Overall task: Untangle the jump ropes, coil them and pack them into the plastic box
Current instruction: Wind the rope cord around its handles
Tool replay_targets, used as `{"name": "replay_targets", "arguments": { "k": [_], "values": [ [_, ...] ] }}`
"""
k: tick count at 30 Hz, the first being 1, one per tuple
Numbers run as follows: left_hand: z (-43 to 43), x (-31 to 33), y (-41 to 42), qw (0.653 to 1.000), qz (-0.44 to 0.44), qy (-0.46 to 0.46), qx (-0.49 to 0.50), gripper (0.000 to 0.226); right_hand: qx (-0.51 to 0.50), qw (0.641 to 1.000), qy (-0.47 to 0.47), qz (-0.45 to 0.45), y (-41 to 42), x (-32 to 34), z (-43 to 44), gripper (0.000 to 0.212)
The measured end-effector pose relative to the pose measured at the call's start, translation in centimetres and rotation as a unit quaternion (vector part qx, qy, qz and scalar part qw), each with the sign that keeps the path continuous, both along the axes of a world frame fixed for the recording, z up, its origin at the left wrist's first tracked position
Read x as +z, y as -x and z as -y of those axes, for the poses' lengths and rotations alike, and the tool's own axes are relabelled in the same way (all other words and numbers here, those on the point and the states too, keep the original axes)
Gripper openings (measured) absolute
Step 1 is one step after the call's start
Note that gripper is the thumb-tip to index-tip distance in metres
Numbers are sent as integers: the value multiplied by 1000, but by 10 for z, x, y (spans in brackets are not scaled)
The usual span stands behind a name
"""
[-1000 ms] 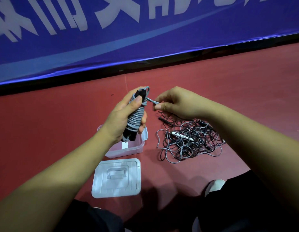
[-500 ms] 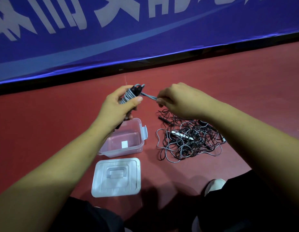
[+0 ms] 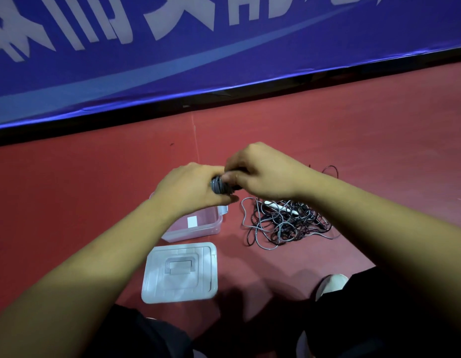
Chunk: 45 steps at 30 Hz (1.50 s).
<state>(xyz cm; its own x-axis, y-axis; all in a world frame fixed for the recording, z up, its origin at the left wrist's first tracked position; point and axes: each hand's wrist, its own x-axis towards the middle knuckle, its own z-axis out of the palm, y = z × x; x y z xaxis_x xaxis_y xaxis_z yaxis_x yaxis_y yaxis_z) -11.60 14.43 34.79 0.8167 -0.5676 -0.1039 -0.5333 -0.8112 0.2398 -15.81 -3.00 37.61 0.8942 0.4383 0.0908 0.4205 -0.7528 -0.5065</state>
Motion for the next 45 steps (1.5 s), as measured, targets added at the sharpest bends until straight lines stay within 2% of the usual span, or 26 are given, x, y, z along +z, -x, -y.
{"name": "replay_targets", "arguments": {
  "k": [2,4,6,9,11,14,17,23,28,32,34,37,39,41,45],
  "values": [
    [2,4,3,1000,-2,-18,-17,49,-24,999,-26,9,-2,-1,2,21],
    [3,2,8,996,-70,55,-16,47,-44,999,-32,8,-5,-4,3,20],
    [2,-1,11,960,-184,213,2,33,-76,994,-79,-23,-10,-5,6,20],
    [-3,5,11,901,-255,351,13,15,-104,961,-237,-99,-13,-4,11,20],
    [-4,8,10,871,-275,408,13,22,-112,931,-317,-140,-11,-3,12,17],
    [-3,3,9,823,-319,470,9,39,-105,898,-381,-194,-10,-6,8,11],
    [-1,-3,10,774,-361,519,38,40,-124,868,-420,-232,-11,-10,6,22],
    [-2,-5,7,743,-369,558,26,21,-149,821,-480,-273,-8,-14,7,26],
    [-4,5,-1,690,-381,615,22,40,-178,819,-493,-235,-5,-11,14,25],
    [-7,6,-6,656,-417,628,24,48,-157,812,-525,-202,-4,-6,16,8],
    [-3,3,-4,645,-436,627,29,52,-151,824,-516,-178,-5,-6,14,11],
    [2,0,-2,620,-479,620,40,66,-164,880,-441,-61,-6,-5,10,2],
    [3,-3,-2,614,-497,612,43,73,-173,883,-435,-23,-8,-5,9,11],
    [3,-5,-2,614,-501,609,43,74,-180,869,-460,-21,-8,-6,8,20],
    [2,-5,-5,603,-506,614,56,79,-178,808,-559,-50,-5,-8,5,24]
  ]
}}
